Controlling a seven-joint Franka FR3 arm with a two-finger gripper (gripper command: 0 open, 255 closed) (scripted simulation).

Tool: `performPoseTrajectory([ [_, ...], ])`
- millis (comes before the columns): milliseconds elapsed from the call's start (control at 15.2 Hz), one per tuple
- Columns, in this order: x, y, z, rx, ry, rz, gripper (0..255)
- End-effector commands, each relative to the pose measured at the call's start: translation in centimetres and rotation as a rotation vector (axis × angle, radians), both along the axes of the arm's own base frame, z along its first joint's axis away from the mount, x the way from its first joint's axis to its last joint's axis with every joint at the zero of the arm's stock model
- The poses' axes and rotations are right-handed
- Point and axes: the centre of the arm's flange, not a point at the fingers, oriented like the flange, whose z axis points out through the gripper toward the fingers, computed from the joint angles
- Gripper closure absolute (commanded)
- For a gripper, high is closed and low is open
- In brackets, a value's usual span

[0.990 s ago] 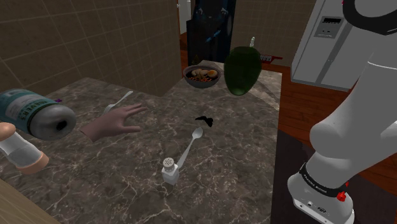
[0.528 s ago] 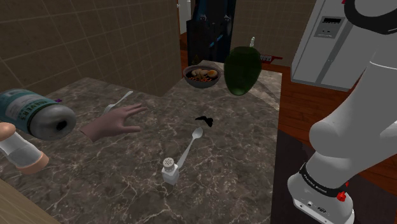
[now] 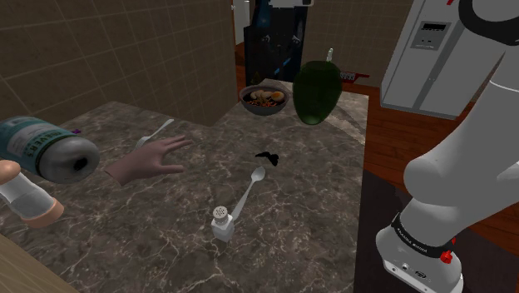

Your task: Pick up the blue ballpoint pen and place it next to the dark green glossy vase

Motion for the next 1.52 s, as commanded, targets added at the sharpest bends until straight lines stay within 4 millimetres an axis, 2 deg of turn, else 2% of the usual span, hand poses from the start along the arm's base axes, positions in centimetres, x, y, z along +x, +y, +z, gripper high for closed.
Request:
performPoseTrajectory([
  [0, 0.1, 0.1, -1.0, 0.0, 0.0, 0.0, 255],
  [1452, 0.1, 0.1, -12.6, 0.0, 0.0, 0.0, 255],
])
